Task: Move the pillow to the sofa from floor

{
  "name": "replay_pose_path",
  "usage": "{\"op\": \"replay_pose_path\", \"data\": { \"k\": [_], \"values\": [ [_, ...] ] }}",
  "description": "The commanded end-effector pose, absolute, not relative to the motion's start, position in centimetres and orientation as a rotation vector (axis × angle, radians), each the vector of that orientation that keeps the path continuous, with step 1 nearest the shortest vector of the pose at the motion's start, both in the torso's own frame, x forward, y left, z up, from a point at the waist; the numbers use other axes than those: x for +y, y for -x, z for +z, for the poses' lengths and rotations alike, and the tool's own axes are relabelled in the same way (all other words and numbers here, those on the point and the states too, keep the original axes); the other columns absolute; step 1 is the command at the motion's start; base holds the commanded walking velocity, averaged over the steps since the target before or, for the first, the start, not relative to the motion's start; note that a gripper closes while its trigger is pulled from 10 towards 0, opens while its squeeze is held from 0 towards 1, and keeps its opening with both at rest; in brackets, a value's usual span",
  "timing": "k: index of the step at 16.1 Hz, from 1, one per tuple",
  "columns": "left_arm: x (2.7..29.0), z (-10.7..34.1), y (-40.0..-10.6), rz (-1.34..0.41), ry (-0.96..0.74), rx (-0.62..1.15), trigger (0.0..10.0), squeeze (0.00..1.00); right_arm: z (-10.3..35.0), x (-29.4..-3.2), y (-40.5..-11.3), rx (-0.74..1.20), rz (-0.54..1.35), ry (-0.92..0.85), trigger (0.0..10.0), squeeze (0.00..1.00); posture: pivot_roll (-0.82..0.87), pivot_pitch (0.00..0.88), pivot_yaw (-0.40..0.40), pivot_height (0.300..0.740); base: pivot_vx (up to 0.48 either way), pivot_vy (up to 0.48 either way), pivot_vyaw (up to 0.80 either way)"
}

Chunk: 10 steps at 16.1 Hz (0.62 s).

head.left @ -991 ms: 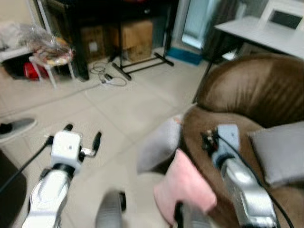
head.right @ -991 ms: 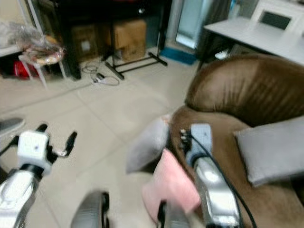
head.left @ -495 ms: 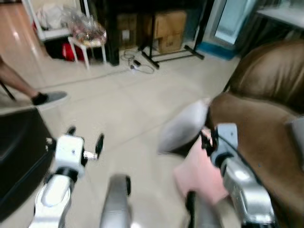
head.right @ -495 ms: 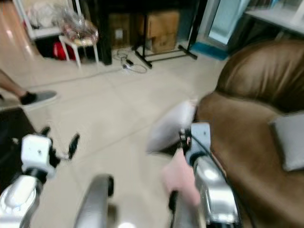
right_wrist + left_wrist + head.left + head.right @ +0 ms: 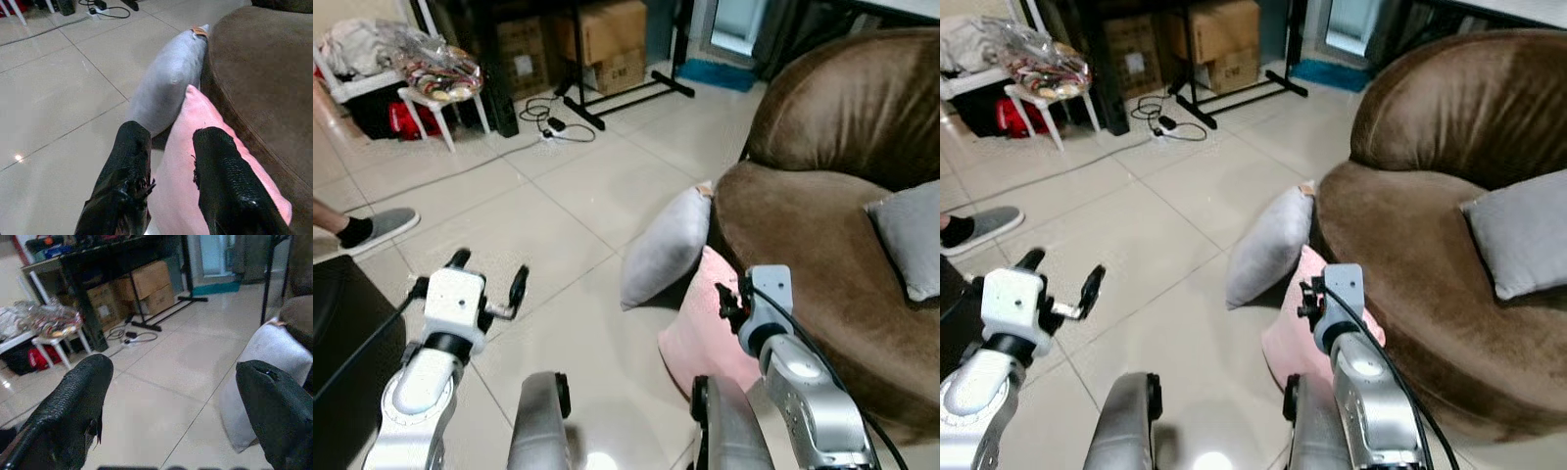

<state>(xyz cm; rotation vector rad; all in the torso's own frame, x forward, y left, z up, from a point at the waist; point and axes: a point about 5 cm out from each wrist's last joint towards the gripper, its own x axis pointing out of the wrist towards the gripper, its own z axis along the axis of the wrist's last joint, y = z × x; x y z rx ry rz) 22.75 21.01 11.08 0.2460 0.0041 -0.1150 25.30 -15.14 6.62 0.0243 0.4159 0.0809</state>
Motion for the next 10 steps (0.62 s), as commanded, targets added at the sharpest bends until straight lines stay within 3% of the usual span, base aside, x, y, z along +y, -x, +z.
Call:
{"op": "replay_pose_path", "data": {
  "k": [1,4,7,10],
  "values": [
    [20.90,10.76,-22.83,-0.128,-0.233,0.014,10.0,0.00,7.35,-15.31,-25.42,0.386,0.068,-0.023,10.0,0.00,0.02,0.000,-0.003,0.566,0.341,0.000,0.00],
    [20.94,10.91,-23.05,-0.123,-0.229,0.007,10.0,0.00,7.79,-15.33,-25.84,0.354,0.069,-0.012,10.0,0.00,0.04,0.000,-0.023,0.566,0.350,0.000,0.00],
    [21.03,10.83,-22.94,-0.119,-0.224,0.007,10.0,0.00,8.10,-14.62,-26.12,0.337,0.125,0.027,10.0,0.00,0.04,0.000,-0.033,0.566,0.351,0.000,0.80],
    [20.89,10.78,-22.81,-0.118,-0.224,0.006,10.0,0.00,7.92,-15.14,-26.21,0.352,0.097,0.010,10.0,0.00,0.05,0.000,-0.043,0.566,0.352,0.000,0.00]
  ]
}}
